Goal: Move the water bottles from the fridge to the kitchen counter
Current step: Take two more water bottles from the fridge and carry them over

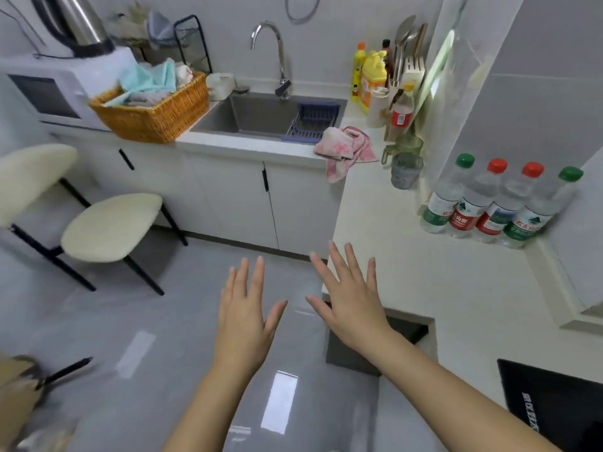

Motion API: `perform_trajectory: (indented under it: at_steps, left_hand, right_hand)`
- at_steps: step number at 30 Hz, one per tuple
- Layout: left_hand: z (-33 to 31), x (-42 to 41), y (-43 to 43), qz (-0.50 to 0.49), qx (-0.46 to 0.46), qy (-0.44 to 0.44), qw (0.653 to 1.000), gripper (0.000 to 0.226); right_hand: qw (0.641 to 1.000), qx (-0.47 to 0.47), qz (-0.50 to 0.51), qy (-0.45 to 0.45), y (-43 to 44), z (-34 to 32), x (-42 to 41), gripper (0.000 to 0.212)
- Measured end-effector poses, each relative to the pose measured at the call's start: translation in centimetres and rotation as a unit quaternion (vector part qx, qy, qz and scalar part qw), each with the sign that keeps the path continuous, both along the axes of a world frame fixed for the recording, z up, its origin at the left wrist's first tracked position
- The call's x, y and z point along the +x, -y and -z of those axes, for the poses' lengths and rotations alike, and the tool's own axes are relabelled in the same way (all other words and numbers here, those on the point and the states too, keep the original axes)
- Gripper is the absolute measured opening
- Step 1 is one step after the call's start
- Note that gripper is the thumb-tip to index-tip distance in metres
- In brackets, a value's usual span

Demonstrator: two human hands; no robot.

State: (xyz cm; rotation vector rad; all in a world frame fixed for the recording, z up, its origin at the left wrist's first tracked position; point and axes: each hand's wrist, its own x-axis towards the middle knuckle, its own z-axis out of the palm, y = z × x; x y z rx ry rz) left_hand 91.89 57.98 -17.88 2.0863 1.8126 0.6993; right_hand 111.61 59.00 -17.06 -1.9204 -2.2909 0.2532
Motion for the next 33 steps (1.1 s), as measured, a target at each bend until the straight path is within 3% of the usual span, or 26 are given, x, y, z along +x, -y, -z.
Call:
perform_trajectory:
  at_steps: [8,20,33]
  left_hand:
    - [-1.1,-14.1,8.6,-0.147,0.020,-0.015,0.989,0.075]
    - [-3.6,-37.9,29.1,-0.302,0.064,-0.079,0.948,0.074]
    - [-4.4,-52.6,37.1,-0.457,0.061,-0.083,0.883,0.081]
  right_hand:
    - [0.988,0.043,-0.152,-0.008,3.0,-0.5,-14.8,0.071]
    - [0.942,0.065,-0.325,-0.049,16.4,-3.3,-41.8,0.076]
    - [0.872,0.079,-0.481,-0.042,21.0,-4.5,-61.2,0.070]
